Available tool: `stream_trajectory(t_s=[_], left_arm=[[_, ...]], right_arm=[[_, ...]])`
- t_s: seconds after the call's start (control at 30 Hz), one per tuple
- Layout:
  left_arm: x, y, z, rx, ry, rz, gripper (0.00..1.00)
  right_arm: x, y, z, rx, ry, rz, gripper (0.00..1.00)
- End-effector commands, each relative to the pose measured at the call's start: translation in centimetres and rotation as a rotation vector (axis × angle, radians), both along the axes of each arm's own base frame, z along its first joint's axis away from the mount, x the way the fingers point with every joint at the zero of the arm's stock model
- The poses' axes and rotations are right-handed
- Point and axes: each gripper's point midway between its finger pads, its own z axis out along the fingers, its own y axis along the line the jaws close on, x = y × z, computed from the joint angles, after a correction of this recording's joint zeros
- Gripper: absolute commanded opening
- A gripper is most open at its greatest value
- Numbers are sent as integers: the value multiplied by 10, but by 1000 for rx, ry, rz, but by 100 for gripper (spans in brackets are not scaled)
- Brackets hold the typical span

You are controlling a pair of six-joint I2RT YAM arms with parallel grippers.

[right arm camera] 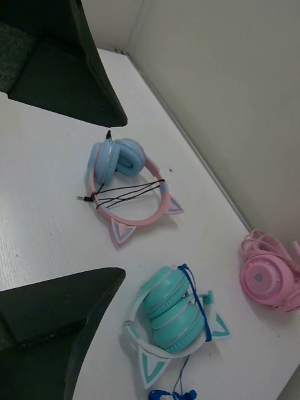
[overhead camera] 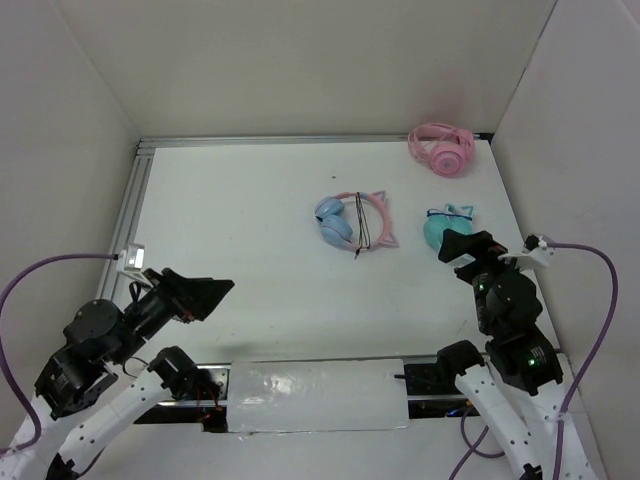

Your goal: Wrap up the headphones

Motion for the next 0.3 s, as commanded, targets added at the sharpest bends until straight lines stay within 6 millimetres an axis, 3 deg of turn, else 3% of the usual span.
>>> stream_trajectory(t_s=[0.0, 0.13, 0.27], left_arm=[[-1, 22, -30, -10, 132, 116, 99], [-4, 9, -27, 16, 20, 26, 99], [0, 6, -31, 42, 65, 26, 99]], right_arm=[[-9, -2, 10, -17, -52, 15, 100], [-13, -5, 12, -25, -42, 10, 99], [-12, -6, 15, -36, -48, 6, 100]])
